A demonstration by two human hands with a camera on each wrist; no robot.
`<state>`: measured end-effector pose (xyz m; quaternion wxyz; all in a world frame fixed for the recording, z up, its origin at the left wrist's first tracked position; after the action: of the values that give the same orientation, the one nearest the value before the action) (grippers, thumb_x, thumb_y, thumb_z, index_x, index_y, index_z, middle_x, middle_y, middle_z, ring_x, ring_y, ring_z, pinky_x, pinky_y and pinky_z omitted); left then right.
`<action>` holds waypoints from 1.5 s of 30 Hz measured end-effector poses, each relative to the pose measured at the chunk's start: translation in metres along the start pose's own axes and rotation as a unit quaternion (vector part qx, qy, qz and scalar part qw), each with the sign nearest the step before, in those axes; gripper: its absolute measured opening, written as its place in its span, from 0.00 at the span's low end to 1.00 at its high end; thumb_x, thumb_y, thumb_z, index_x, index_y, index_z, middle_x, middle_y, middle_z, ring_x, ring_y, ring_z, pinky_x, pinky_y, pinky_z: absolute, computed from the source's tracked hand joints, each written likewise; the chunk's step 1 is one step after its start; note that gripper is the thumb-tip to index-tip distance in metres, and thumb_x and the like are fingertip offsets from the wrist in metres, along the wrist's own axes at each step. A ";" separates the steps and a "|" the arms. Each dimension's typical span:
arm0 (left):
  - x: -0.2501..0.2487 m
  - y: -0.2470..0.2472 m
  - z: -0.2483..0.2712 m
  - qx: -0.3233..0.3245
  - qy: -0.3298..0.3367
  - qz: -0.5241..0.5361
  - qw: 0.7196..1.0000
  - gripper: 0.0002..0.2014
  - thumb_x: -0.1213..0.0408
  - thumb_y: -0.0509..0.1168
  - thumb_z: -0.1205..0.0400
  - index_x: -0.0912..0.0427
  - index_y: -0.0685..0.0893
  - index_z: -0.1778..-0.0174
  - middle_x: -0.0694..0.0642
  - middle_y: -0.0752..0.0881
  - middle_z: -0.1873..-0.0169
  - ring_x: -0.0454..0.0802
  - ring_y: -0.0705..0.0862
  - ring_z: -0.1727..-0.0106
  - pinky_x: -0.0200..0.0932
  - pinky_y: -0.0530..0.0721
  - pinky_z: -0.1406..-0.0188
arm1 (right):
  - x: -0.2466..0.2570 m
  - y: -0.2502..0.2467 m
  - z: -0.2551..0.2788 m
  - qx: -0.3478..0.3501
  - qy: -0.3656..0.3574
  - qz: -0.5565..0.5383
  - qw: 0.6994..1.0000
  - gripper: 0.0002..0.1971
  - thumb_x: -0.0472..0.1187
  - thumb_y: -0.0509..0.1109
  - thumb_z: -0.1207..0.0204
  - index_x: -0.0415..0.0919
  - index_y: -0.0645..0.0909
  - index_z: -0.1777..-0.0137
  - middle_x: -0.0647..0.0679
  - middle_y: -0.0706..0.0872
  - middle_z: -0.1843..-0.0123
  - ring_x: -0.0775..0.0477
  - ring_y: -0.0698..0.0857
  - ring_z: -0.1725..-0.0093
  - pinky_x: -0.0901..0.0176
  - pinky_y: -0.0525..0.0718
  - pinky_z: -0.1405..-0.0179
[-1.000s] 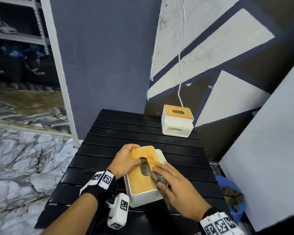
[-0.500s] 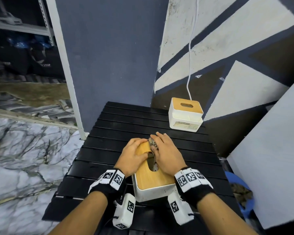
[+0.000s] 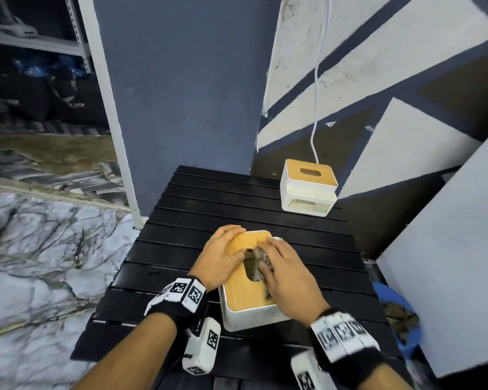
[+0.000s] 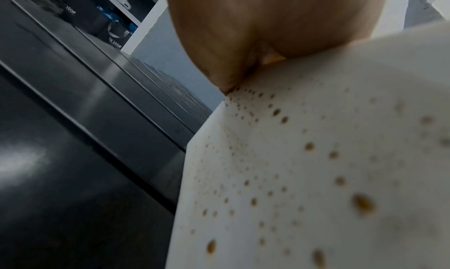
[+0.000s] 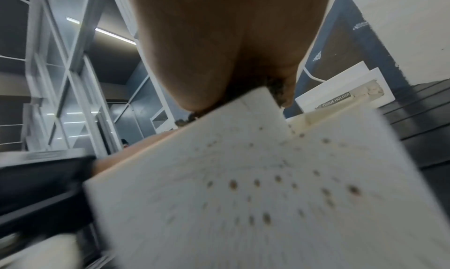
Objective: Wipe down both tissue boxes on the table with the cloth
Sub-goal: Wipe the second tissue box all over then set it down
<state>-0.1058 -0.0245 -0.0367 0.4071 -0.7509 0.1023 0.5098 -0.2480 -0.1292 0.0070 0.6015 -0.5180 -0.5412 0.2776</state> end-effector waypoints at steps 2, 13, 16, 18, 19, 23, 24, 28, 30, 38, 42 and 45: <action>0.001 0.000 -0.001 -0.001 0.002 0.001 1.000 0.24 0.63 0.68 0.18 0.50 0.76 0.24 0.45 0.72 0.27 0.46 0.71 0.25 0.50 0.70 0.22 | -0.002 0.003 -0.032 0.007 0.016 -0.003 1.000 0.23 0.48 0.53 0.14 0.50 0.60 0.20 0.52 0.60 0.18 0.50 0.54 0.18 0.57 0.58 0.22; 0.002 0.003 0.000 -0.021 0.006 0.030 0.999 0.23 0.63 0.69 0.18 0.54 0.77 0.26 0.44 0.72 0.26 0.46 0.71 0.26 0.52 0.71 0.23 | 0.001 -0.002 0.031 0.008 -0.015 -0.004 1.000 0.22 0.51 0.53 0.15 0.58 0.60 0.21 0.62 0.58 0.20 0.59 0.52 0.19 0.70 0.51 0.25; 0.002 0.003 0.000 -0.016 0.005 0.028 0.999 0.22 0.62 0.69 0.18 0.51 0.76 0.26 0.42 0.71 0.26 0.45 0.71 0.25 0.53 0.72 0.23 | 0.000 -0.004 0.059 0.023 -0.008 0.008 1.000 0.22 0.55 0.50 0.15 0.62 0.57 0.21 0.69 0.53 0.19 0.64 0.47 0.19 0.70 0.49 0.24; 0.002 0.003 0.000 -0.003 0.003 0.016 1.000 0.23 0.62 0.68 0.17 0.50 0.76 0.25 0.41 0.70 0.25 0.45 0.70 0.25 0.54 0.72 0.23 | 0.000 -0.003 0.054 0.019 -0.009 0.010 1.000 0.22 0.54 0.50 0.15 0.61 0.59 0.22 0.66 0.55 0.19 0.62 0.50 0.19 0.69 0.51 0.23; 0.002 0.002 -0.001 0.001 0.002 0.013 1.000 0.23 0.61 0.68 0.17 0.50 0.75 0.25 0.40 0.70 0.25 0.45 0.70 0.24 0.54 0.72 0.22 | 0.000 -0.003 0.046 0.014 -0.008 0.010 1.000 0.22 0.54 0.51 0.15 0.60 0.60 0.22 0.64 0.57 0.19 0.60 0.52 0.19 0.68 0.53 0.23; 0.000 0.001 -0.002 0.004 0.003 0.003 1.000 0.23 0.63 0.68 0.17 0.51 0.75 0.24 0.42 0.70 0.23 0.45 0.68 0.22 0.54 0.68 0.20 | -0.005 0.003 -0.012 0.001 -0.002 0.009 1.000 0.21 0.49 0.54 0.15 0.53 0.63 0.22 0.55 0.62 0.19 0.51 0.57 0.19 0.59 0.59 0.22; -0.001 0.000 -0.003 0.002 0.005 -0.002 1.000 0.24 0.63 0.68 0.17 0.51 0.75 0.24 0.43 0.70 0.23 0.45 0.68 0.22 0.53 0.67 0.19 | -0.006 0.005 -0.030 0.004 0.004 0.005 1.000 0.22 0.48 0.54 0.15 0.52 0.62 0.21 0.53 0.61 0.18 0.49 0.56 0.18 0.57 0.59 0.22; 0.000 0.000 -0.003 0.000 0.007 0.000 1.000 0.25 0.64 0.68 0.18 0.53 0.75 0.23 0.45 0.71 0.23 0.45 0.68 0.22 0.52 0.65 0.19 | -0.009 0.010 -0.070 0.014 0.016 0.005 1.000 0.23 0.48 0.54 0.15 0.50 0.62 0.21 0.49 0.62 0.18 0.45 0.57 0.18 0.50 0.61 0.20; 0.000 0.000 -0.002 0.002 0.009 0.001 1.000 0.25 0.63 0.69 0.18 0.52 0.75 0.24 0.44 0.71 0.23 0.45 0.69 0.23 0.52 0.66 0.19 | -0.010 0.011 -0.066 0.012 0.017 0.000 1.000 0.23 0.48 0.54 0.15 0.51 0.61 0.20 0.49 0.62 0.18 0.46 0.56 0.18 0.50 0.60 0.20; -0.007 -0.001 0.003 0.006 0.005 0.000 1.000 0.23 0.63 0.68 0.17 0.53 0.76 0.25 0.46 0.72 0.28 0.45 0.72 0.28 0.48 0.72 0.24 | -0.002 -0.001 0.023 0.003 -0.025 -0.023 0.999 0.22 0.50 0.56 0.15 0.56 0.63 0.22 0.59 0.62 0.22 0.60 0.58 0.22 0.70 0.57 0.25; -0.011 -0.001 0.005 0.023 -0.005 -0.013 1.000 0.23 0.61 0.66 0.15 0.51 0.74 0.23 0.44 0.71 0.33 0.44 0.72 0.31 0.44 0.74 0.29 | 0.000 -0.002 0.042 0.002 -0.015 -0.016 1.000 0.21 0.52 0.55 0.15 0.57 0.62 0.22 0.61 0.61 0.22 0.61 0.57 0.22 0.70 0.55 0.26; -0.013 -0.003 0.004 0.027 -0.002 -0.021 0.999 0.23 0.62 0.66 0.16 0.51 0.75 0.24 0.44 0.72 0.33 0.44 0.73 0.32 0.43 0.74 0.29 | 0.000 -0.003 0.022 0.004 -0.016 -0.017 1.000 0.21 0.50 0.55 0.15 0.54 0.63 0.22 0.57 0.64 0.21 0.57 0.60 0.22 0.68 0.57 0.25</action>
<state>-0.1129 -0.0232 -0.0253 0.4381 -0.7406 0.0991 0.4997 -0.2696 -0.1227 0.0070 0.5994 -0.5022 -0.5583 0.2773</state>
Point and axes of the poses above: each hand's wrist, its own z-axis away from the middle knuckle, its own y-axis out of the palm, x = y × z, the point moved 2 cm from there along -z, towards the middle knuckle
